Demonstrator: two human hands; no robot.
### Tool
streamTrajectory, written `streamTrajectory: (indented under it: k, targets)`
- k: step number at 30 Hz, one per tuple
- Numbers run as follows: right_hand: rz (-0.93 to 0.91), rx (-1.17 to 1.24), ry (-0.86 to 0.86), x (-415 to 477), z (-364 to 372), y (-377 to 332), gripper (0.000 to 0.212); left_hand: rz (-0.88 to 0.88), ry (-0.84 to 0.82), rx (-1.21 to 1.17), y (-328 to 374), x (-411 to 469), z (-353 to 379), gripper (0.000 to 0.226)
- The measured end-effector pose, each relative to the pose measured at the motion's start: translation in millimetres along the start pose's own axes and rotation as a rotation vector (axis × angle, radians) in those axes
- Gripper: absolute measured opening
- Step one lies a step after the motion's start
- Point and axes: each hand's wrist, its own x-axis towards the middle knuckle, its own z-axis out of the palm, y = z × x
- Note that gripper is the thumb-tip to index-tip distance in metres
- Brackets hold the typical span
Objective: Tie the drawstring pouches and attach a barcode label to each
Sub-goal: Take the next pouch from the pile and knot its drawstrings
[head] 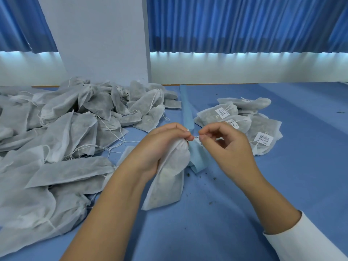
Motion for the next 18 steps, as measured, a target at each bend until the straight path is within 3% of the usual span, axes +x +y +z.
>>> streamTrajectory:
  k: [4, 10, 18]
  targets:
    - [-0.035, -0.015, -0.121, -4.2, 3.9, -2.9, 0.014, 0.005, -0.020, 0.012, -1.1, 1.0, 0.9, 0.021]
    - [0.008, 0.061, -0.150, -3.5, 2.2, -2.4, 0.009, 0.035, -0.079, 0.040, -0.6, -1.9, -1.2, 0.021]
    - [0.197, 0.400, -0.233, 1.0, -2.2, -2.0, 0.016, 0.005, -0.075, 0.110, -0.8, -2.5, -3.0, 0.023]
